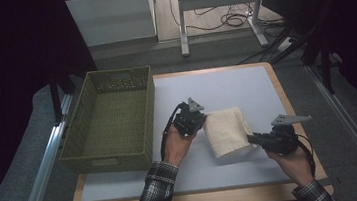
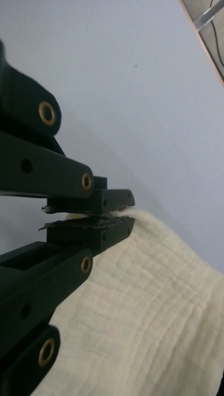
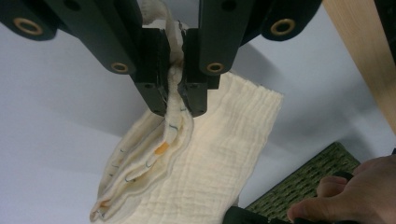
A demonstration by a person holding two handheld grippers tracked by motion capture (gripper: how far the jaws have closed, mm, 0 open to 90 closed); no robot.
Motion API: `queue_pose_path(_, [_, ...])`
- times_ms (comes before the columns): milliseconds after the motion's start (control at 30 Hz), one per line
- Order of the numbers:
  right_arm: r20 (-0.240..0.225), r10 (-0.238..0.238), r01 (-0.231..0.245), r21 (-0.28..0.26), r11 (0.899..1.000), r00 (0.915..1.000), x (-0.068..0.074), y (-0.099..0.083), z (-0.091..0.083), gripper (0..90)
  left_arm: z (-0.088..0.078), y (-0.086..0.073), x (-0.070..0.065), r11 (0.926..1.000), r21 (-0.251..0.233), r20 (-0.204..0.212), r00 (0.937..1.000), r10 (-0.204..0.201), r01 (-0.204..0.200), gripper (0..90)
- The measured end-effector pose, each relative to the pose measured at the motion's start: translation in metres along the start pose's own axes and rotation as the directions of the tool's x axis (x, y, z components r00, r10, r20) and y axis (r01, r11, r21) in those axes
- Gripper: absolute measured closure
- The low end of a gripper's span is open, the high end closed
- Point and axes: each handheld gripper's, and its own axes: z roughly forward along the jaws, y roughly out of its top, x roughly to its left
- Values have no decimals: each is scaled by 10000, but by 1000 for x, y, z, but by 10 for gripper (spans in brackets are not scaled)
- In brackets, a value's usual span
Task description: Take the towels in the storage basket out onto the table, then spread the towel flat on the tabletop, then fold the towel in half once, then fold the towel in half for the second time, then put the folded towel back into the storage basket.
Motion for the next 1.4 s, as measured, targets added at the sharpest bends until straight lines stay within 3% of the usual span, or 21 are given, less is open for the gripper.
queue_pose_path(500, [-348,-247,243,-95,9997,9991,15,22,16,821,-23,2,15,10000,53,-406,9992,-63,65,857])
queue_pose_path(1400, [-803,-527,494,-418,9979,9954,44,69,47,820,-76,12,59,9998,77,-1313,9912,-173,185,857])
